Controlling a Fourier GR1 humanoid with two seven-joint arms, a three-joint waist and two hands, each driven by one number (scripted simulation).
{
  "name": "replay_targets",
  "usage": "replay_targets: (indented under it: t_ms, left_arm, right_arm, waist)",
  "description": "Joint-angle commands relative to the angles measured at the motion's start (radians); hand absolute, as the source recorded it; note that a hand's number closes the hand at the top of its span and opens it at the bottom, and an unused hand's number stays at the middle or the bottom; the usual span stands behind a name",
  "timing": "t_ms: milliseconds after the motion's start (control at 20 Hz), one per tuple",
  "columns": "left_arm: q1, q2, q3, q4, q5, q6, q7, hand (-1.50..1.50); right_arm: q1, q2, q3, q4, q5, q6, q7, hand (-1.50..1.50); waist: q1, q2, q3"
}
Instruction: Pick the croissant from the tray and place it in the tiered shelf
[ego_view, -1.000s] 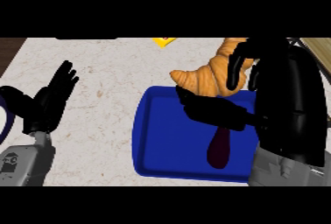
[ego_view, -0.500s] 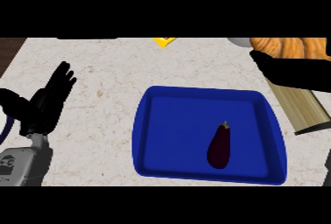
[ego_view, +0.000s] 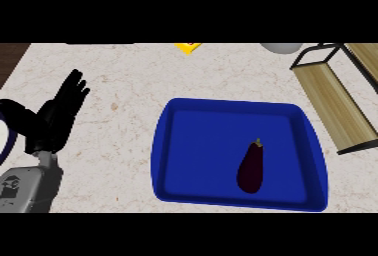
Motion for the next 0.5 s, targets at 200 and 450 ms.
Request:
replay_targets:
  t_ms: [200, 450]
  left_arm:
    - [-0.05, 0.023, 0.03, -0.048, 0.013, -0.017, 0.103, 0.0]
    - [0.038, 0.0, 0.026, -0.035, -0.002, -0.053, -0.008, 0.0]
  right_arm:
    - [0.129, -0.069, -0.143, 0.082, -0.097, -0.045, -0.184, 1.5]
    - [0.189, -0.146, -0.264, 0.138, -0.203, -0.012, -0.275, 1.5]
  waist:
    - [0.006, 0.001, 0.0]
    - [0.003, 0.0, 0.0]
